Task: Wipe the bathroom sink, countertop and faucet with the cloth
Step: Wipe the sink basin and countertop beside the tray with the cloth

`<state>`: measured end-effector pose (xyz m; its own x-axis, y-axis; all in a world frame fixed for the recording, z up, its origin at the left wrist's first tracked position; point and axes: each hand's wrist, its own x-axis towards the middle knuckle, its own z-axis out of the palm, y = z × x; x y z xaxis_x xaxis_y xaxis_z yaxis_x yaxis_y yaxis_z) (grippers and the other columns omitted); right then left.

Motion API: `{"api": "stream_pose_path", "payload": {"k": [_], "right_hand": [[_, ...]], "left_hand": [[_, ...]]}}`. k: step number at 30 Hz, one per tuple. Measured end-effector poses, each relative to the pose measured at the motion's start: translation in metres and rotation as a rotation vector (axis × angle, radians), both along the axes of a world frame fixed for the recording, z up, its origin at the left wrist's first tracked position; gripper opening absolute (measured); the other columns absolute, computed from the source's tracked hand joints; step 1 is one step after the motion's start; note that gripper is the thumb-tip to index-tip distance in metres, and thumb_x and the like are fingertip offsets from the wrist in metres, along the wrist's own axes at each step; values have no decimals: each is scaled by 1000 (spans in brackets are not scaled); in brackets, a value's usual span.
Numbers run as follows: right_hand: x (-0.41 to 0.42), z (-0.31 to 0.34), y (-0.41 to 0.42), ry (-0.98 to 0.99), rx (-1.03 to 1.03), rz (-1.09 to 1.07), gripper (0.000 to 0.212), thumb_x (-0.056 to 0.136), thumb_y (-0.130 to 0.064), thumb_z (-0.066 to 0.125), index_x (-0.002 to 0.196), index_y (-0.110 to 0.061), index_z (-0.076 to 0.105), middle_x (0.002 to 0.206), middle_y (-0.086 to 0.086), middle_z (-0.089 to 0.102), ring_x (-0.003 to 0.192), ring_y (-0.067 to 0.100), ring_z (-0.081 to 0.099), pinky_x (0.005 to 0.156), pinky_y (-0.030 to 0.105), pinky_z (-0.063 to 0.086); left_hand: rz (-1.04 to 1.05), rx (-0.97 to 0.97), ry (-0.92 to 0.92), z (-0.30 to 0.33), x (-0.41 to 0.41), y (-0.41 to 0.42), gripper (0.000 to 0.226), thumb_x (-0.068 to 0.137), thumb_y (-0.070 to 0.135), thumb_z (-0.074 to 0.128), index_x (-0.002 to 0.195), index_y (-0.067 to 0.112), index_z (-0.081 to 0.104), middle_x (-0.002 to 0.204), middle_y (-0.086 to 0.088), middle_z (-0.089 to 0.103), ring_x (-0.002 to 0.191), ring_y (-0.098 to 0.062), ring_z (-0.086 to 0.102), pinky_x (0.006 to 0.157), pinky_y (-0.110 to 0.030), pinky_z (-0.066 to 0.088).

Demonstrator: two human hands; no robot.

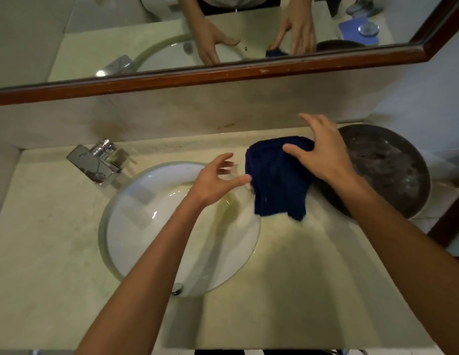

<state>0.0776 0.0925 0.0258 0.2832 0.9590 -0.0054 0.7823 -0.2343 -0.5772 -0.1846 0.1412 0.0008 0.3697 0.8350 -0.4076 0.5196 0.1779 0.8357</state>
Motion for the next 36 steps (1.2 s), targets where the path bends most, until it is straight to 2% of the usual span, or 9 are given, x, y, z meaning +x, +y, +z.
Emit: {"api": "stream_pose_path", "payload": {"k": [2, 6, 11, 15, 17, 22, 28, 34, 36], "right_hand": [[-5, -22, 12, -116, 22, 30, 67, 92, -51, 64, 149, -18, 48, 148, 8, 49, 135, 30, 45, 113, 47, 39], [-19, -81, 19, -335, -90, 328, 76, 94, -65, 40, 155, -20, 41, 161, 7, 38, 146, 33, 34, 121, 50, 26], [-21, -125, 13, -358, -186, 235, 81, 96, -70, 32, 162, -25, 26, 169, 4, 22, 155, 36, 17, 126, 56, 8], [-41, -127, -21, -357, -184, 241, 76, 98, -67, 31, 161, -25, 28, 167, 6, 28, 151, 40, 23, 125, 58, 9], [-55, -128, -53, -343, -182, 255, 74, 99, -65, 34, 161, -26, 28, 166, 6, 30, 150, 40, 25, 125, 58, 10], [-94, -125, -160, -313, -187, 246, 72, 99, -63, 37, 160, -25, 33, 164, 5, 34, 148, 39, 28, 124, 56, 11], [-175, -120, -272, -361, -239, 108, 72, 98, -60, 39, 159, -23, 34, 163, 5, 35, 146, 40, 29, 123, 58, 14], [-310, -120, -276, -391, -259, 74, 75, 95, -62, 41, 158, -22, 36, 161, 7, 39, 145, 40, 32, 123, 57, 16], [-366, -120, -256, -363, -230, 130, 75, 95, -64, 40, 159, -24, 34, 162, 5, 38, 146, 39, 31, 123, 57, 15]], "left_hand": [[-46, 59, 142, -19, -10, -8, 71, 84, 52, 79, 145, 25, 54, 129, 9, 63, 111, -9, 63, 94, -29, 52], [-79, 2, 241, -59, -39, -43, 42, 99, 38, 66, 136, 18, 64, 118, 5, 67, 92, -2, 63, 90, -21, 53], [-81, 15, 337, -95, -85, -73, 26, 103, 28, 62, 120, 13, 73, 112, 4, 71, 89, -12, 65, 75, -3, 45], [-52, 50, 360, -107, -122, -89, 22, 104, 27, 59, 112, 13, 75, 106, -1, 75, 89, -23, 70, 88, -33, 54], [-59, 64, 374, -111, -143, -96, 23, 105, 30, 58, 108, 15, 75, 100, -1, 75, 88, -26, 71, 89, -38, 55], [-100, 119, 407, -113, -190, -117, 26, 106, 28, 54, 104, 15, 76, 100, -2, 77, 92, -26, 70, 88, -36, 51], [-72, 277, 317, -109, -235, -152, 33, 107, 31, 48, 115, 13, 74, 114, -5, 74, 106, -25, 66, 90, -30, 44], [35, 457, 203, -95, -270, -167, 34, 109, 20, 42, 129, 9, 66, 130, -10, 67, 123, -26, 58, 105, -25, 36], [136, 483, 144, -87, -283, -168, 34, 110, 18, 40, 131, 8, 65, 132, -10, 65, 124, -25, 57, 109, -30, 39]]}}
